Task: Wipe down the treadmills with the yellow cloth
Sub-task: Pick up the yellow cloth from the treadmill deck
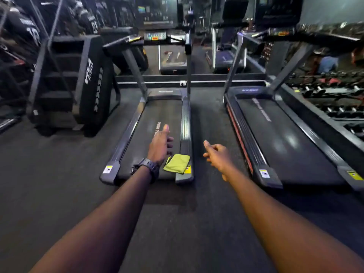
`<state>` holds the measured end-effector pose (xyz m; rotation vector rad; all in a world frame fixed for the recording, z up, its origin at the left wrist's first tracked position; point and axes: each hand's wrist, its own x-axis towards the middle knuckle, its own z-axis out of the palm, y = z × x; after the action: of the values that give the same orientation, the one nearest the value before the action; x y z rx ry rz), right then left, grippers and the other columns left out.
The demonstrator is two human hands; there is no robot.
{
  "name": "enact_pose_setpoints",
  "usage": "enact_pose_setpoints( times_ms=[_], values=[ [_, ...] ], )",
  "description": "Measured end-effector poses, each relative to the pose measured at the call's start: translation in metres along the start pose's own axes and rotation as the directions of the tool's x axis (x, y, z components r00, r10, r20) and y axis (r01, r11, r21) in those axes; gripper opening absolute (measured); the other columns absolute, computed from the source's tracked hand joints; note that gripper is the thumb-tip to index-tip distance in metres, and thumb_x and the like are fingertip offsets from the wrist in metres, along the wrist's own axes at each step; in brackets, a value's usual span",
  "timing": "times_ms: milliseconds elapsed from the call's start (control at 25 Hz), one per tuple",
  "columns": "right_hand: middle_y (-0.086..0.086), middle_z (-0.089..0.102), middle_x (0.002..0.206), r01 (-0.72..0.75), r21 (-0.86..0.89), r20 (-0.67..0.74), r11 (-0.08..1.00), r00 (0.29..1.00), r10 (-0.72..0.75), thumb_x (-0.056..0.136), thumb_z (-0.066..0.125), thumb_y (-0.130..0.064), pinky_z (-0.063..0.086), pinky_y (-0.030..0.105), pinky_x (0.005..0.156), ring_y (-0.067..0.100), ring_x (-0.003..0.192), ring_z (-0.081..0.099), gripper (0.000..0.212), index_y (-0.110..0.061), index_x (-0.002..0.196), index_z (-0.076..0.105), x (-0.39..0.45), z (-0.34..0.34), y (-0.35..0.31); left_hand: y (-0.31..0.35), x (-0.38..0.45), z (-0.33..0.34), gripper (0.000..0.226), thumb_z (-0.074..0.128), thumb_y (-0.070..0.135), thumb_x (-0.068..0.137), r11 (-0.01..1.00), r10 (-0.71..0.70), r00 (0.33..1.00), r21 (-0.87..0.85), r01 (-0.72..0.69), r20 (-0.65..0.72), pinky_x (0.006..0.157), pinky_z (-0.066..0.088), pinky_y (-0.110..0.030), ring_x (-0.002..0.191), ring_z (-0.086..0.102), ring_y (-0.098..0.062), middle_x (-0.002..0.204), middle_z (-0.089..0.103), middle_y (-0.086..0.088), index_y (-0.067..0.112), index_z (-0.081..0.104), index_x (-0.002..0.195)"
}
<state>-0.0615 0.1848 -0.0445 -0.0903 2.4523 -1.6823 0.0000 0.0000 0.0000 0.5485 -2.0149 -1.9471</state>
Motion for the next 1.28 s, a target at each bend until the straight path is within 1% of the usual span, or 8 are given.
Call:
enact_pose_setpoints(
  times_ms=[200, 320, 440, 720, 840, 960, 1120, 1280],
  values=[
    [0.002, 0.074, 0.087, -0.036, 0.033, 0.059, 0.999, 0.998, 0.034, 0.095, 0.056, -0.053, 0.053, 0.047, 0.089, 0.021, 0.087, 0.069, 0.039, -0.015, 0.09, 0.064, 0.055, 0.02, -0.001, -0.011, 0.056, 0.001, 0.045, 0.036, 0.054, 0.099, 0.999, -0.023, 1.0, -0.024, 0.023, -0.012, 0.05, 0.042, -0.02, 0.075, 0.05, -0.015, 0.096, 0.057, -0.006, 0.014, 0.055, 0.109],
    [0.001, 0.074, 0.087, -0.053, -0.02, 0.074, 0.998, 0.996, 0.054, 0.095, 0.056, -0.053, 0.054, 0.049, 0.091, 0.021, 0.088, 0.068, 0.041, -0.012, 0.095, 0.065, 0.114, 0.053, 0.008, -0.039, 0.125, -0.007, 0.052, 0.036, 0.054, 0.099, 0.999, -0.042, 0.999, -0.029, 0.041, -0.033, 0.057, 0.041, -0.025, 0.08, 0.052, -0.018, 0.099, 0.058, -0.007, 0.009, 0.057, 0.116],
    [-0.001, 0.073, 0.087, -0.096, -0.065, 0.085, 0.993, 0.991, 0.101, 0.095, 0.055, -0.054, 0.053, 0.048, 0.092, 0.02, 0.09, 0.068, 0.04, -0.014, 0.096, 0.065, 0.189, 0.094, 0.024, -0.077, 0.21, -0.015, 0.044, 0.037, 0.053, 0.099, 0.994, -0.088, 0.995, -0.067, 0.086, -0.039, 0.06, 0.04, -0.026, 0.084, 0.053, -0.019, 0.1, 0.059, -0.007, 0.015, 0.058, 0.108],
    [0.0, 0.073, 0.084, -0.375, -0.086, 0.086, 0.923, 0.92, 0.382, 0.096, 0.055, -0.051, 0.053, 0.046, 0.087, 0.017, 0.081, 0.067, 0.035, -0.017, 0.091, 0.063, 0.388, 0.215, 0.094, -0.18, 0.435, -0.02, 0.037, 0.035, 0.056, 0.098, 0.961, -0.274, 0.961, -0.039, 0.273, -0.024, 0.07, 0.045, -0.028, 0.087, 0.059, -0.016, 0.103, 0.065, -0.005, 0.027, 0.058, 0.1],
    [0.001, 0.072, 0.082, -0.442, -0.068, 0.102, 0.894, 0.889, 0.447, 0.095, 0.057, -0.051, 0.054, 0.047, 0.085, 0.016, 0.076, 0.065, 0.036, -0.016, 0.09, 0.063, 0.448, 0.264, 0.143, -0.233, 0.499, -0.014, 0.032, 0.033, 0.046, 0.102, 0.953, -0.299, 0.953, -0.066, 0.296, -0.053, 0.069, 0.046, -0.026, 0.087, 0.059, -0.017, 0.096, 0.066, -0.001, 0.027, 0.058, 0.099],
    [0.003, 0.074, 0.085, -0.504, -0.106, 0.097, 0.857, 0.853, 0.513, 0.093, 0.058, -0.053, 0.053, 0.045, 0.087, 0.024, 0.087, 0.068, 0.036, -0.018, 0.086, 0.063, 0.519, 0.323, 0.239, -0.33, 0.565, 0.002, 0.034, 0.032, 0.047, 0.102, 0.943, -0.332, 0.942, -0.051, 0.33, -0.055, 0.072, 0.046, -0.028, 0.093, 0.06, -0.02, 0.101, 0.066, -0.002, 0.027, 0.058, 0.101],
    [0.012, 0.068, 0.111, -0.589, -0.15, -0.053, 0.794, 0.807, 0.588, 0.09, 0.064, -0.05, 0.049, 0.038, 0.09, 0.032, 0.107, 0.063, 0.041, -0.013, 0.106, 0.063, 0.58, 0.383, 0.371, -0.457, 0.621, 0.023, 0.046, 0.036, 0.062, 0.085, 0.926, -0.374, 0.925, -0.085, 0.368, -0.067, 0.071, 0.045, -0.029, 0.091, 0.058, -0.02, 0.105, 0.064, -0.006, 0.025, 0.058, 0.101],
    [0.018, 0.049, 0.136, -0.762, -0.066, -0.19, 0.644, 0.643, 0.742, 0.072, 0.085, -0.041, 0.047, 0.042, 0.1, 0.037, 0.122, 0.052, 0.08, -0.009, 0.133, 0.042, 0.599, 0.43, 0.448, -0.539, 0.642, 0.033, 0.053, 0.035, 0.065, 0.079, 0.905, -0.424, 0.9, -0.079, 0.418, -0.099, 0.065, 0.045, -0.026, 0.085, 0.06, -0.018, 0.1, 0.066, -0.005, 0.024, 0.059, 0.102]
  ],
)
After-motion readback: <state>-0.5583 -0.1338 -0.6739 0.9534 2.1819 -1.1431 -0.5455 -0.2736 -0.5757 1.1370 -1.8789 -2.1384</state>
